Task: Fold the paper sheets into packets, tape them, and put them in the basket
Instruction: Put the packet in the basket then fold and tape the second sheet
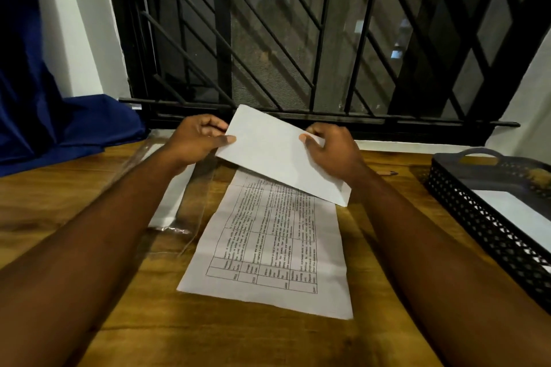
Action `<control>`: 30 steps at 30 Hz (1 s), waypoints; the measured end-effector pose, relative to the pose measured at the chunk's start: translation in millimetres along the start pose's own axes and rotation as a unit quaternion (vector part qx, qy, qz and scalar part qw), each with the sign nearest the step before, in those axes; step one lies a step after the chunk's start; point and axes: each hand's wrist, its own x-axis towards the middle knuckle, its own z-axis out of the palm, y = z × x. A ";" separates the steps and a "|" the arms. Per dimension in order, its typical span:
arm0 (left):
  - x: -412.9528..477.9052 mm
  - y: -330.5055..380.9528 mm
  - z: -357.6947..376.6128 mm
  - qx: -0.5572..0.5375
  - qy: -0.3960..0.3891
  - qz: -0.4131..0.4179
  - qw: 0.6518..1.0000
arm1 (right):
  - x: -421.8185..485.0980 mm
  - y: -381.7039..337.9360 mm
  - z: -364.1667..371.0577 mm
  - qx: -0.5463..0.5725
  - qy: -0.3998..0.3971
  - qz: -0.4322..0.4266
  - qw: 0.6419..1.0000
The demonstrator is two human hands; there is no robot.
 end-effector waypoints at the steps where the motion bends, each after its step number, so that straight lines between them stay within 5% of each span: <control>1: -1.4 0.6 4.6 -0.018 0.007 -0.005 1.000 | 1.5 1.2 -0.4 0.017 0.013 0.008 1.000; 8: -14.4 11.7 47.9 -0.007 0.063 -0.002 0.998 | 1.1 12.8 -14.6 0.065 0.042 0.154 0.985; 16: -24.7 56.7 112.1 0.137 -0.001 0.140 0.981 | -6.2 20.0 -85.4 0.073 0.078 0.237 0.966; 23: -68.1 112.8 203.2 0.115 -0.116 0.191 0.968 | -47.4 55.7 -202.1 0.013 0.129 0.293 0.947; 30: -108.4 139.2 275.0 0.120 -0.148 0.218 0.957 | -117.7 115.2 -281.6 -0.079 0.049 0.421 0.902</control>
